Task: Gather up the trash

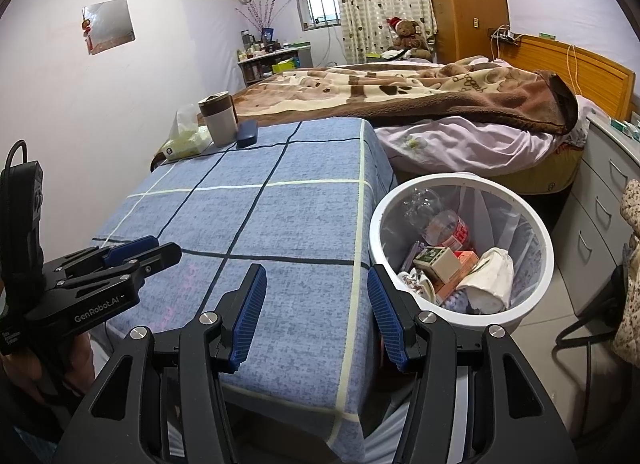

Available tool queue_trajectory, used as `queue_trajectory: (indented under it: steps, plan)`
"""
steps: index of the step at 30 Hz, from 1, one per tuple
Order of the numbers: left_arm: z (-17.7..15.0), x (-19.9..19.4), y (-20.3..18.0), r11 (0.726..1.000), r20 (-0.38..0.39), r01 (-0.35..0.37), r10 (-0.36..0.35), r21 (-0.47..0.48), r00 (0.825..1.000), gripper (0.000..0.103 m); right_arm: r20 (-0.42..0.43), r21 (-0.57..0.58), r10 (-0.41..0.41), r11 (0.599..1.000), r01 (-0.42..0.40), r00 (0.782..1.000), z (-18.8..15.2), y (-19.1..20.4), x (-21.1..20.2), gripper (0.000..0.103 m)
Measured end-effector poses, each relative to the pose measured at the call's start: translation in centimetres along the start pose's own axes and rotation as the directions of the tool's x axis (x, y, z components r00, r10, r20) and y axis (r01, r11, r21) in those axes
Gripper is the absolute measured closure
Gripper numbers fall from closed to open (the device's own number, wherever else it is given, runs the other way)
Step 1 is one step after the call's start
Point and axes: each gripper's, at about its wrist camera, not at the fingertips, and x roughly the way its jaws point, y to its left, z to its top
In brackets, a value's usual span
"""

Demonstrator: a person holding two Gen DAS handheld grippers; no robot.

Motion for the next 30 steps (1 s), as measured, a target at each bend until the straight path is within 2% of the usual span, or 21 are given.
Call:
queue_trajectory:
  steps: [30]
  plan:
    - [-0.31,0.67,-0.49,0.999,-0.001,-0.012,0.012,0.031,1.000,0.064,-0.013,-0.004,0.003,1.000,-0.004,1.000,0.10,0.20,0.47,0.049]
